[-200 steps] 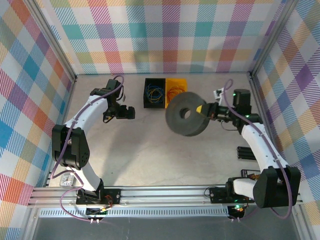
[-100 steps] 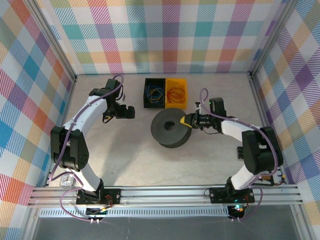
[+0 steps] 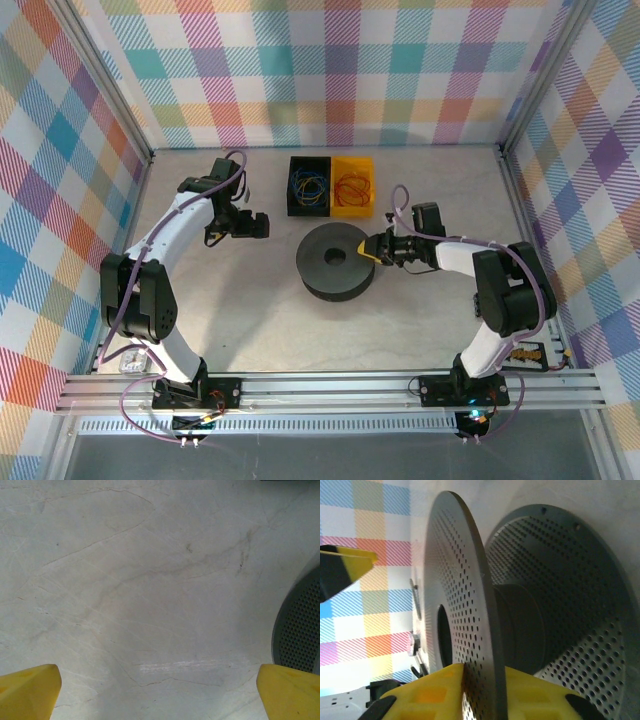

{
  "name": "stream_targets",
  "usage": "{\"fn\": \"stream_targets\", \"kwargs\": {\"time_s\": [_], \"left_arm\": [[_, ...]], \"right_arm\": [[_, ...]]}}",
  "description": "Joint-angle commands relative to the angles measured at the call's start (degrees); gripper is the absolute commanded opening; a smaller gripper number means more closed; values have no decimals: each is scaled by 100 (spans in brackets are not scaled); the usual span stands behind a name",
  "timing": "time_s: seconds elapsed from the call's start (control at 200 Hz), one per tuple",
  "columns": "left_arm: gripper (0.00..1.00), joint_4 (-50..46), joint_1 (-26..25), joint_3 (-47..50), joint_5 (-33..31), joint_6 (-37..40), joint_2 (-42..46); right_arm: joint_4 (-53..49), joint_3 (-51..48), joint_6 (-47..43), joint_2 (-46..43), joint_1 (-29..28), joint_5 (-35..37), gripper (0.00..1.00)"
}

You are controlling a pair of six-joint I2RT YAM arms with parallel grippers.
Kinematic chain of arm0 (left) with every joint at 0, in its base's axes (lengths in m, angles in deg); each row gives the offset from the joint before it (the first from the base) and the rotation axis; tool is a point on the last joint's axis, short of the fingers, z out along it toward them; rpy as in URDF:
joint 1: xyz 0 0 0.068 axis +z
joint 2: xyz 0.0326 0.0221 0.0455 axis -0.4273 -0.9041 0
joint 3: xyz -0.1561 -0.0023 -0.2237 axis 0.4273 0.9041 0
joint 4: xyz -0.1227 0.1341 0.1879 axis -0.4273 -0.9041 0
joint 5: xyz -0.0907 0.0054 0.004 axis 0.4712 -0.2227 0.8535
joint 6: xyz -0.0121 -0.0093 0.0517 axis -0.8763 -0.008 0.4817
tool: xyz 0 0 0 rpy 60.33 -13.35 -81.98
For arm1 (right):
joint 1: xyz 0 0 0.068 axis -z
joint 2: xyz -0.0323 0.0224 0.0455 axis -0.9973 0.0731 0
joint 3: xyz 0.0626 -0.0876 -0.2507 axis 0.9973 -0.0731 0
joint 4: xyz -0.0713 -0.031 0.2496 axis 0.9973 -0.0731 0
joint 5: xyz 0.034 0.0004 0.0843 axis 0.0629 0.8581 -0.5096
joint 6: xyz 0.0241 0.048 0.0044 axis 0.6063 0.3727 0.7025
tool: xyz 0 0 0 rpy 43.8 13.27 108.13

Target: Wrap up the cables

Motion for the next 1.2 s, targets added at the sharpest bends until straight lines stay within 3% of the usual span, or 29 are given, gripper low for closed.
{"fn": "stream_targets", "kwargs": {"time_s": [0.0,0.11,0.205,0.4,0.6,0.925,1.195], "left_arm": [[100,-57,-85,26,-5,72,119],[100,-57,-94,38,-26,80,119],[100,-67,-94,48,-22,80,121],[100,-107,-103,29,-47,89,146],[100,-110,-112,29,-32,97,181],[100,-94,-112,54,-48,137,180],[100,-57,-112,55,-57,141,129]], "right_arm": [[-853,170,-570,39,-51,475,24],[-1427,371,-864,-179,-51,661,33],[-1948,606,-1121,-437,-55,803,49],[-2985,1442,-1491,-927,-57,1202,99],[-3205,2578,-1316,-647,-76,1531,99],[-4469,5606,-1855,1512,-394,2497,99],[-4843,6508,-1749,2526,-642,2899,97]]}}
